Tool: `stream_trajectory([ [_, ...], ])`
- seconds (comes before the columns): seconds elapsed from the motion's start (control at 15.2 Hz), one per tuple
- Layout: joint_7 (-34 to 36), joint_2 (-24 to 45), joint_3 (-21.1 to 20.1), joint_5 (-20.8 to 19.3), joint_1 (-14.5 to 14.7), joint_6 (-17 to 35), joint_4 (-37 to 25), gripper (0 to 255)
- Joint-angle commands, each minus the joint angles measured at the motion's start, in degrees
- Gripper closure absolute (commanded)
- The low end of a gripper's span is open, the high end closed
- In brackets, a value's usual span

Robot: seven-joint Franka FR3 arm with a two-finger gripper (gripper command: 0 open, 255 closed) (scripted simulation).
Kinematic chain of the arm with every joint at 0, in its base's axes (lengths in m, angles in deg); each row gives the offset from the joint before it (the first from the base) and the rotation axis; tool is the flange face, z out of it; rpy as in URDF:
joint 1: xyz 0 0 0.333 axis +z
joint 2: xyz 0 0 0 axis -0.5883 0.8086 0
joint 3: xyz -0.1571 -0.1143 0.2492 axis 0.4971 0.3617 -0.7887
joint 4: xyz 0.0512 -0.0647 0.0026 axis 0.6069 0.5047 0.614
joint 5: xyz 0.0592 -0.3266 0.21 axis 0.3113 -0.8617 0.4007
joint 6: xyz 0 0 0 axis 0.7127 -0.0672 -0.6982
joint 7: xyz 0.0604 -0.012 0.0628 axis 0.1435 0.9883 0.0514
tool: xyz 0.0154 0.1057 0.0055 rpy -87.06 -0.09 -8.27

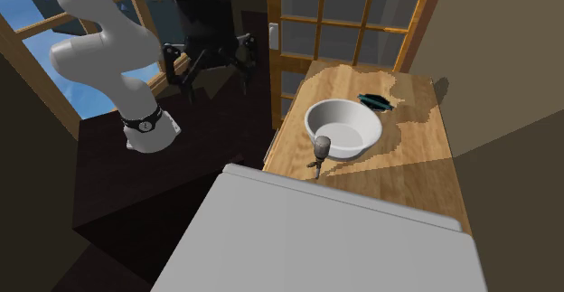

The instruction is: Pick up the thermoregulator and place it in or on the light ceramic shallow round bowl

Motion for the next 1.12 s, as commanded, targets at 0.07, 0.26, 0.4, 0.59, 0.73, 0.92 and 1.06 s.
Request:
stream_trajectory([
  [0.07,4.16,5.43,-3.08,0.05,0.09,2.45,-1.82,0],
  [0.26,8.35,11.28,-5.90,-0.73,0.18,4.31,-4.56,0],
  [0.4,11.28,15.44,-7.68,-1.70,0.30,5.41,-6.71,0],
  [0.59,15.88,22.08,-9.98,-3.87,0.84,6.73,-10.44,0],
  [0.73,19.02,26.73,-11.12,-5.72,1.58,7.36,-13.27,0],
  [0.92,23.59,33.92,-12.14,-8.80,3.36,7.85,-18.08,0],
  [1.06,26.39,38.75,-12.32,-10.85,5.02,7.86,-21.69,0],
])
